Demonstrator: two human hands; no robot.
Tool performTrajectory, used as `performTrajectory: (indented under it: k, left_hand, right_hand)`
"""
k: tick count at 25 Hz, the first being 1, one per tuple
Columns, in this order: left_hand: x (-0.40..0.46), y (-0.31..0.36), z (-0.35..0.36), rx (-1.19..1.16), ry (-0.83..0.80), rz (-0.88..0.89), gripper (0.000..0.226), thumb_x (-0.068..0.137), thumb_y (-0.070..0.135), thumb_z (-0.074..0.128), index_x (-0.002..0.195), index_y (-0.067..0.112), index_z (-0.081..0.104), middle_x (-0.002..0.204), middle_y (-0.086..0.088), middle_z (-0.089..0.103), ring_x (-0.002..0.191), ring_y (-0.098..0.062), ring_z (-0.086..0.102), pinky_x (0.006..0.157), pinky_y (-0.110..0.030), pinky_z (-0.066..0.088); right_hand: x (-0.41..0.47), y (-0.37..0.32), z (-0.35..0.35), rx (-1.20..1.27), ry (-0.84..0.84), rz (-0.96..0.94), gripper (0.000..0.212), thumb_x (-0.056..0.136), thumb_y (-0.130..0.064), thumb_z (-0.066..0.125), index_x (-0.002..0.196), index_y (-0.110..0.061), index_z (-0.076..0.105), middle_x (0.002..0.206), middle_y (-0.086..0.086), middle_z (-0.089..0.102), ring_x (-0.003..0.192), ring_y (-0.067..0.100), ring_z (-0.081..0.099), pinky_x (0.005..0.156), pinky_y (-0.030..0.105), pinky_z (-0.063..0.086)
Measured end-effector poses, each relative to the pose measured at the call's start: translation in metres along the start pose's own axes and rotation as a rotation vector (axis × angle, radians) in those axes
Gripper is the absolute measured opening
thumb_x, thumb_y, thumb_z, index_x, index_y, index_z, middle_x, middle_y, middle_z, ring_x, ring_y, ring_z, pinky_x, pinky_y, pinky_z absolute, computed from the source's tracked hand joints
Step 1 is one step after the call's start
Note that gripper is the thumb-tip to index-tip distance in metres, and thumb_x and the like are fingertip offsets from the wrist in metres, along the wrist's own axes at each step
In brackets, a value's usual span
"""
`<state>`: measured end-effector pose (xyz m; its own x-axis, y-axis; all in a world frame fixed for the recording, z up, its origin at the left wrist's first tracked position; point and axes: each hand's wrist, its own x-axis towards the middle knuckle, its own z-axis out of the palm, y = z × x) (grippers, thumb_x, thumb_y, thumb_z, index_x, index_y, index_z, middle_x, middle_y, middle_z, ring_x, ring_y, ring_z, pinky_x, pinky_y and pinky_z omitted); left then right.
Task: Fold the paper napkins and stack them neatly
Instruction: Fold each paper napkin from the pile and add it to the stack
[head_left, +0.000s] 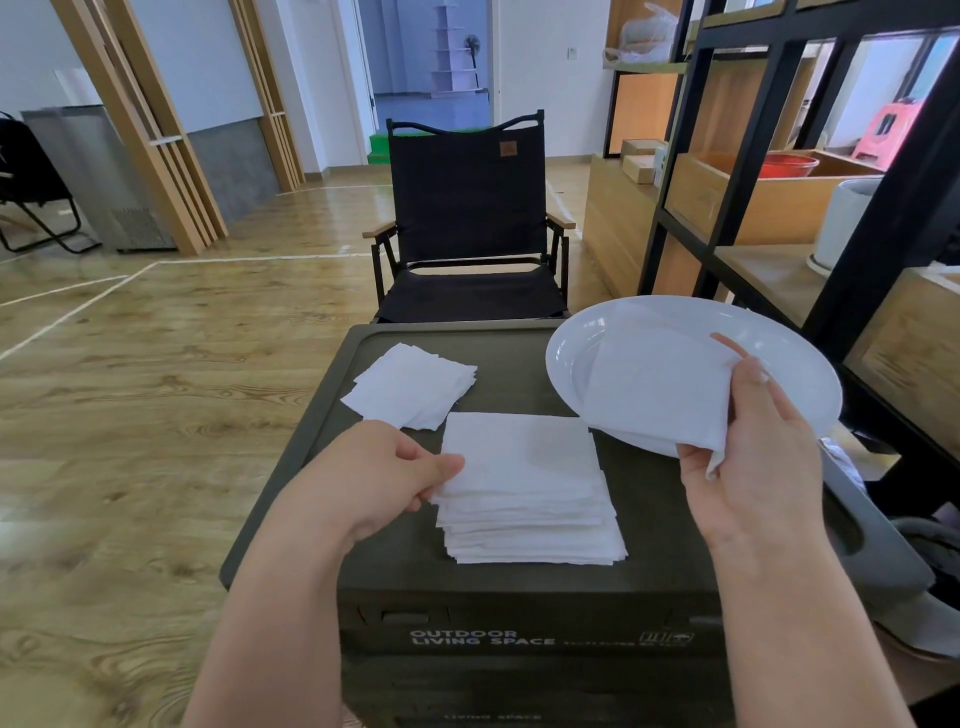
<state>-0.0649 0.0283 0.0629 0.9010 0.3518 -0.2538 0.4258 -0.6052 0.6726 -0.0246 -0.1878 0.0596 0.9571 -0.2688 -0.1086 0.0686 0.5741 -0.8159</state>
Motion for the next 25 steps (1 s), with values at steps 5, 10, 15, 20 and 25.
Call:
performTrajectory:
  k: [5, 10, 15, 20, 25]
  left_hand:
    - [0.002, -0.002, 0.0, 0.051, -0.004, -0.046, 0.041, 0.085, 0.043, 0.065, 0.057, 0.014, 0.061, 0.056, 0.002, 0.056, 0.056, -0.011, 0.049, 0.057, -0.025, 0.037]
    - [0.016, -0.008, 0.012, -0.111, 0.273, -0.032, 0.038, 0.086, 0.053, 0.057, 0.093, 0.017, 0.065, 0.092, 0.002, 0.066, 0.085, -0.016, 0.059, 0.075, -0.03, 0.046]
    - [0.023, 0.002, 0.034, -0.313, 0.105, 0.233, 0.038, 0.099, 0.042, 0.036, 0.137, 0.041, 0.043, 0.129, 0.023, 0.047, 0.116, 0.0, 0.043, 0.095, -0.024, 0.033]
    - [0.021, 0.008, 0.037, -0.181, 0.11, 0.249, 0.035, 0.102, 0.034, 0.031, 0.121, 0.029, 0.061, 0.099, 0.017, 0.059, 0.08, 0.006, 0.047, 0.068, -0.01, 0.034]
    - [0.014, 0.011, 0.035, -0.127, 0.118, 0.177, 0.029, 0.101, 0.039, 0.029, 0.085, 0.024, 0.049, 0.085, 0.002, 0.049, 0.07, -0.012, 0.042, 0.059, -0.026, 0.032]
  right_hand:
    - [0.0, 0.001, 0.0, -0.014, -0.013, -0.001, 0.019, 0.097, -0.03, 0.047, 0.096, -0.035, 0.065, 0.104, -0.01, 0.069, 0.091, 0.007, 0.069, 0.057, 0.017, 0.055]
    - [0.0, 0.002, 0.0, -0.01, -0.034, -0.005, 0.02, 0.097, -0.029, 0.047, 0.101, -0.033, 0.066, 0.102, -0.01, 0.07, 0.09, 0.006, 0.07, 0.059, 0.018, 0.056]
    - [-0.001, 0.006, 0.002, 0.004, -0.083, 0.009, 0.026, 0.098, -0.028, 0.046, 0.116, -0.026, 0.064, 0.104, -0.007, 0.072, 0.092, 0.007, 0.071, 0.066, 0.023, 0.059]
    - [-0.001, 0.005, 0.002, -0.021, -0.082, -0.004, 0.021, 0.098, -0.028, 0.046, 0.096, -0.034, 0.066, 0.095, -0.011, 0.073, 0.087, 0.003, 0.071, 0.065, 0.022, 0.059]
    - [-0.001, 0.006, 0.003, -0.008, -0.091, -0.001, 0.023, 0.098, -0.027, 0.046, 0.091, -0.035, 0.067, 0.088, -0.014, 0.075, 0.088, 0.005, 0.071, 0.068, 0.025, 0.06]
